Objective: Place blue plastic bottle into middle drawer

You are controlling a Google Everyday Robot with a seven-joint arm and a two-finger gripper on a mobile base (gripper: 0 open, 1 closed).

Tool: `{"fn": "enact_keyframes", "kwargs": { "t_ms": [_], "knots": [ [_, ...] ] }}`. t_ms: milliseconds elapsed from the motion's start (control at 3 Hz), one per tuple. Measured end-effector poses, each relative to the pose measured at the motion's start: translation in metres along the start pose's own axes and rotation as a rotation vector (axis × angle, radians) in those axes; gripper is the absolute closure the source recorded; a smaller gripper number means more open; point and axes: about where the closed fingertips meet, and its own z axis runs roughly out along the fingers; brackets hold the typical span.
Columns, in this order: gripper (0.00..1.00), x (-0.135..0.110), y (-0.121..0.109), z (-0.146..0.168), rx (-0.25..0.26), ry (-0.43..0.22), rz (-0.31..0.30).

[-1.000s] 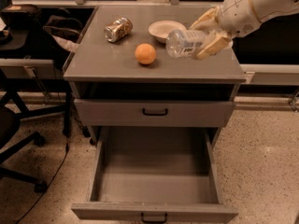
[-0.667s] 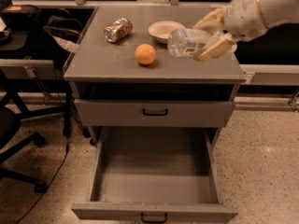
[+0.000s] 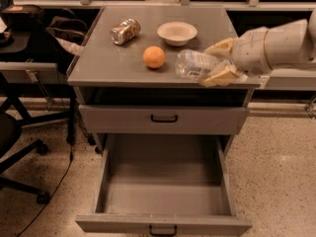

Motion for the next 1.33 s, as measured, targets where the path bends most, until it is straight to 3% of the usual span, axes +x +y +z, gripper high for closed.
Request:
{"fn": "enact_keyframes", "kwargs": {
  "t_ms": [333, 667, 1000, 1333],
  "knots": [
    [1.0, 0.05, 0.027, 0.044, 0.021, 0.025, 0.105],
    [1.0, 0.05, 0.027, 0.044, 0.021, 0.025, 0.105],
    [1.0, 0.052, 0.045, 0.043, 0.023, -0.002, 0.125],
    [1.0, 0.069, 0.07, 0.039, 0.04, 0.002, 0.194]
  ]
}}
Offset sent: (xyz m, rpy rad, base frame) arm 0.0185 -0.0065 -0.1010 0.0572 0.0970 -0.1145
